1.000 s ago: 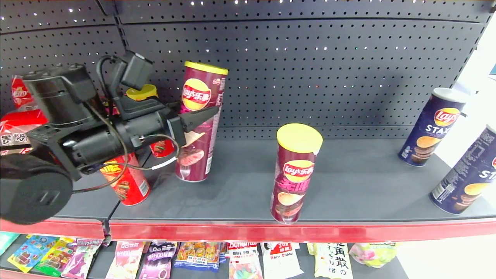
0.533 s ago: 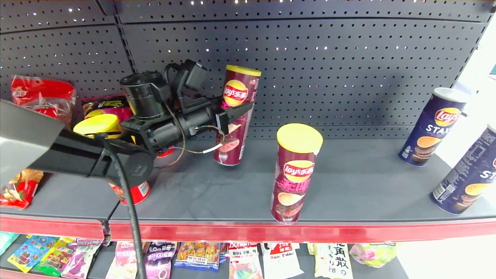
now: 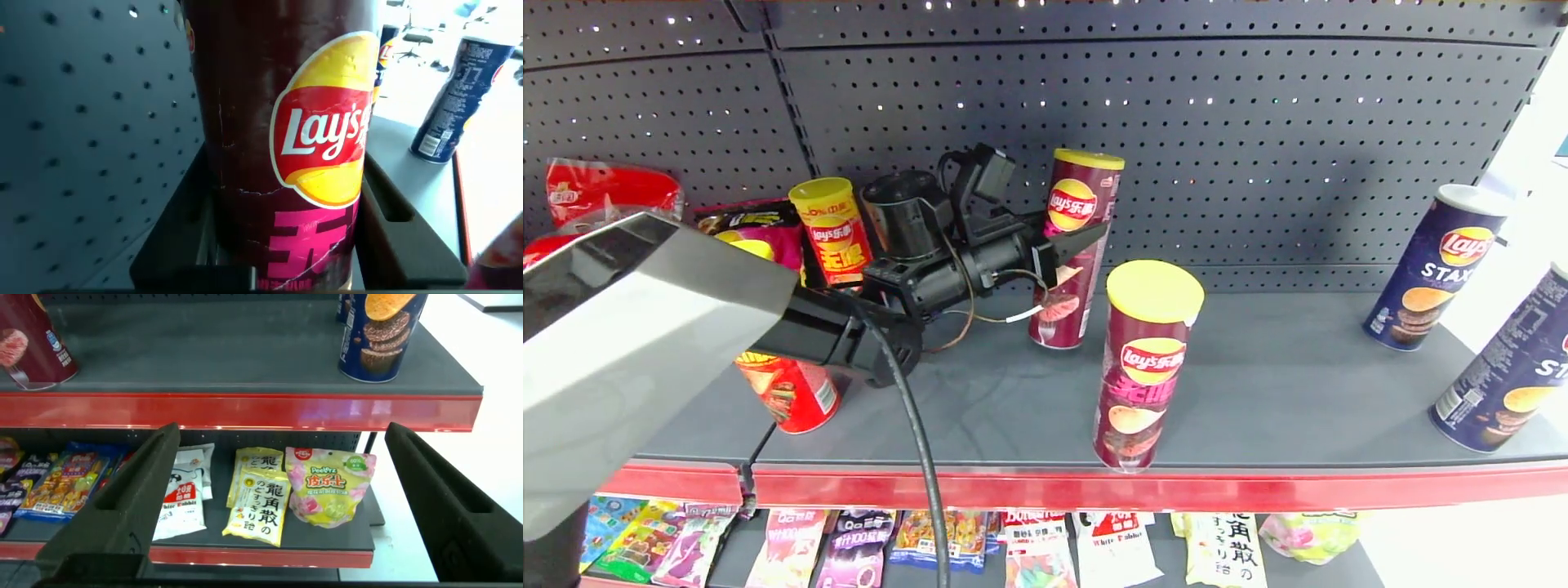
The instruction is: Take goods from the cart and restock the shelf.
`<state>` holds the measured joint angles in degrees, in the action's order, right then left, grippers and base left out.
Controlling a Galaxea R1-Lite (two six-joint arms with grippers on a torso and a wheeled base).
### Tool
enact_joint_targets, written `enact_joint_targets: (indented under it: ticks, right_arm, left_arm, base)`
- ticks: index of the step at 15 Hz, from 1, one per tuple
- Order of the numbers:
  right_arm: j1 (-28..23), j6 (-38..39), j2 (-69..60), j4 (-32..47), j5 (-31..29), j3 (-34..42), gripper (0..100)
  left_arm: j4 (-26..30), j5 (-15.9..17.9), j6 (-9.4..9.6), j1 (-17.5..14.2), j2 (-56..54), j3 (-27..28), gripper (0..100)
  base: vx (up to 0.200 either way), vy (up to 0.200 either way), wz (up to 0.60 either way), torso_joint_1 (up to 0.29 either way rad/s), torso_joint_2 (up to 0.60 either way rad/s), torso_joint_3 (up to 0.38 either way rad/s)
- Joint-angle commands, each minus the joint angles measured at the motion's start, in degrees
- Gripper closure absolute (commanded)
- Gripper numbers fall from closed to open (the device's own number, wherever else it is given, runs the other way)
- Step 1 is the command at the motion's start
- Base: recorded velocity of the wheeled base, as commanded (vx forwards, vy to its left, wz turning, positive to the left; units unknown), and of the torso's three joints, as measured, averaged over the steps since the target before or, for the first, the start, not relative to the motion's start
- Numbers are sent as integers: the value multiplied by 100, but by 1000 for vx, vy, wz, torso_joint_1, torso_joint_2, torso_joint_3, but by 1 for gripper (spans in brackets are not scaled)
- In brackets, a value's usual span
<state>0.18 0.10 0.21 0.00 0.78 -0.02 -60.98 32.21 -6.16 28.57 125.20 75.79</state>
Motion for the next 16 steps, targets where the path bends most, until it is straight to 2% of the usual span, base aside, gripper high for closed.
enact_joint_targets:
  ticks: [1,4,8,16]
  right_arm:
    - [-1,-1,-3,0,1,2,0]
    - [-1,-1,-3,0,1,2,0]
    - [-1,-1,-3,0,1,2,0]
    - [-1,-1,-3,0,1,2,0]
  left_arm:
    - [-99,5,-8,69,277,94,100]
    - [-327,14,-8,122,558,199,100]
    - [-345,31,-17,192,884,586,100]
    - [-301,119,-17,184,954,525,100]
  base:
    - [0,0,0,0,0,0]
    - [0,0,0,0,0,0]
    - [0,0,0,0,0,0]
    - [0,0,0,0,0,0]
